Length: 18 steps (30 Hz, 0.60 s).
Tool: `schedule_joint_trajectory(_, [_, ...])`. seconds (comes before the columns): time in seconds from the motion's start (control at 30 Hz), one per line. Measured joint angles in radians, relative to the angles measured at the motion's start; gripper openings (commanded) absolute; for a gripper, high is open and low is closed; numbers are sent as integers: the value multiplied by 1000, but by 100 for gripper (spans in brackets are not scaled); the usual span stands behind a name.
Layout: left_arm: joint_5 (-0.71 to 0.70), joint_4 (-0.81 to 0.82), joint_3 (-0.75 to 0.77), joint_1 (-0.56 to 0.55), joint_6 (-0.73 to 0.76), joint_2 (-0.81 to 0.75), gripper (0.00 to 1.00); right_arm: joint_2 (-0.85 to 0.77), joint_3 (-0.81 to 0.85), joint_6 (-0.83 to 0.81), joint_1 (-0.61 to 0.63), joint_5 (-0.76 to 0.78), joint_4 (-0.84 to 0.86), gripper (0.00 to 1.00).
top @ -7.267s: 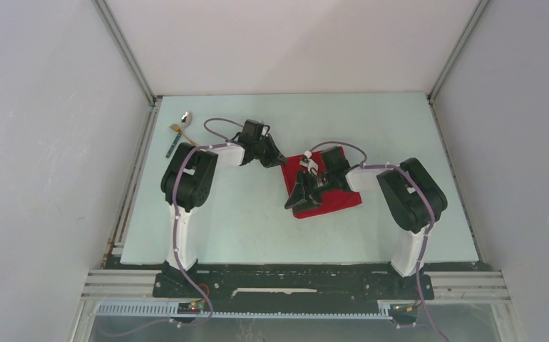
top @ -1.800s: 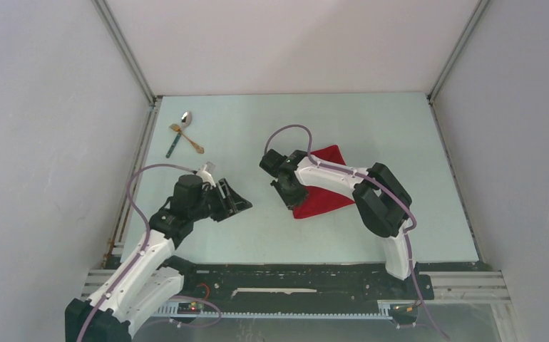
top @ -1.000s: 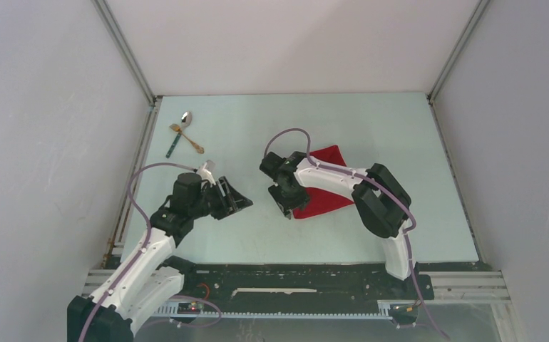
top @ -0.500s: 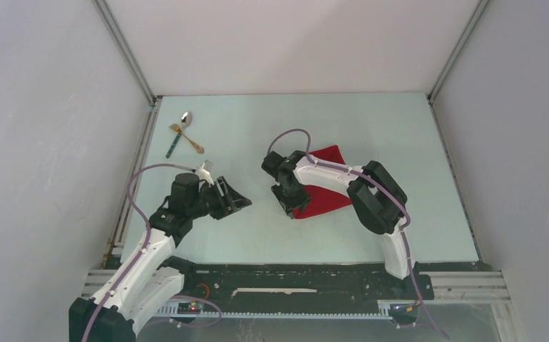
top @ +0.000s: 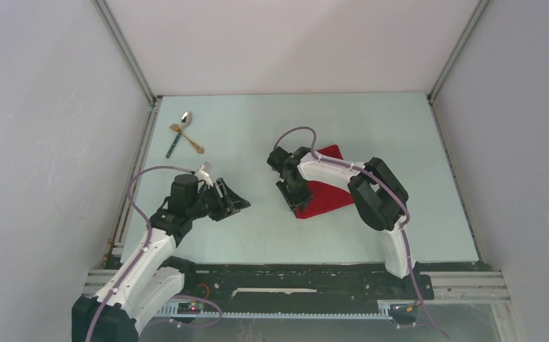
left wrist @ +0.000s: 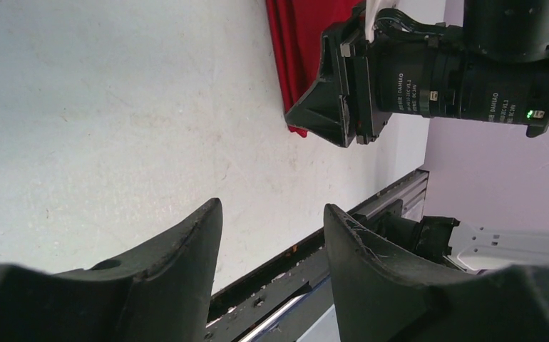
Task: Fold the napkin into a case and place the utensils inside
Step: Pick up the upper triangle-folded napkin from the center of the board.
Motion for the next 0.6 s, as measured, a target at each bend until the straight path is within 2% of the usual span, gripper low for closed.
schedule_joint_trajectory(0.13, [3, 1, 0, 6, 2, 13, 59, 0, -1, 0, 12, 53, -2, 24])
schedule_joint_trajectory(0.27, [5, 4, 0, 10, 2, 27, 60, 0, -1, 0, 48, 109, 7, 0])
schedule_joint_trajectory(0.47, [15, 35, 0, 34, -10, 92, 63, -27, -34, -26, 76, 153, 44, 0])
schedule_joint_trajectory(0.6, [58, 154, -16, 65, -82, 210, 68, -82, -106, -37, 72, 137, 116, 0])
